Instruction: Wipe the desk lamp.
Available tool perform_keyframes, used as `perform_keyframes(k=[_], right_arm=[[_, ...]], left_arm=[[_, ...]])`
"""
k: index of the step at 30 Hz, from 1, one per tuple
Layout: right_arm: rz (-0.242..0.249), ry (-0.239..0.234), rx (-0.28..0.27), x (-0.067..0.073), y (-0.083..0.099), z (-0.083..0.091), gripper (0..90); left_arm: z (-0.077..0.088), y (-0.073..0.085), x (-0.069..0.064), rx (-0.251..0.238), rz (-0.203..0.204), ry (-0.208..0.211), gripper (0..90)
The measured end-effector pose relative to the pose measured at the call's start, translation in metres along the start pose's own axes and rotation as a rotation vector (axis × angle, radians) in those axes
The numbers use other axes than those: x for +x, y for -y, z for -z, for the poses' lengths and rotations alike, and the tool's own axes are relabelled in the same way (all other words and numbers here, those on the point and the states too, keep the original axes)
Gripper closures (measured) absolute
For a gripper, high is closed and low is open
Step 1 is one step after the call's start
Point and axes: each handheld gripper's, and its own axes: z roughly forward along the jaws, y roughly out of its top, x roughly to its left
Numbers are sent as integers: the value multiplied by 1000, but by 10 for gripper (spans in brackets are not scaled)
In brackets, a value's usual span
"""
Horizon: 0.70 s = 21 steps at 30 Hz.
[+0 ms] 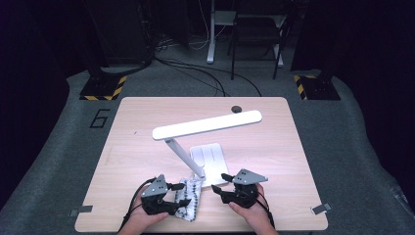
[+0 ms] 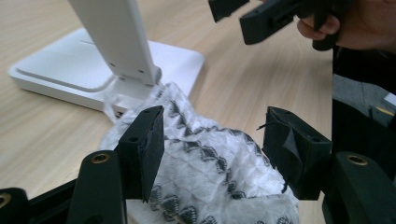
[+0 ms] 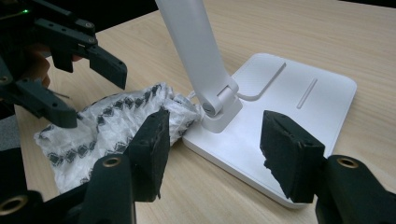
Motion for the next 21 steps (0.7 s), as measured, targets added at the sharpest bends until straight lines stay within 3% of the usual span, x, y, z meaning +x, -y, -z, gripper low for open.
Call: perform_keyframes(k=[1,5,21], right_arm=[[-7,5,4,0,0,0,425],[-23,7,4,-4,3,-1,425],[-34,7,1,-7,3,-1,430]], left_arm=[[-2,0,0,15,-21,2,400],[-8,1,-1,34,-32,2,400],[-22,13,5,129,-59,-1,396]])
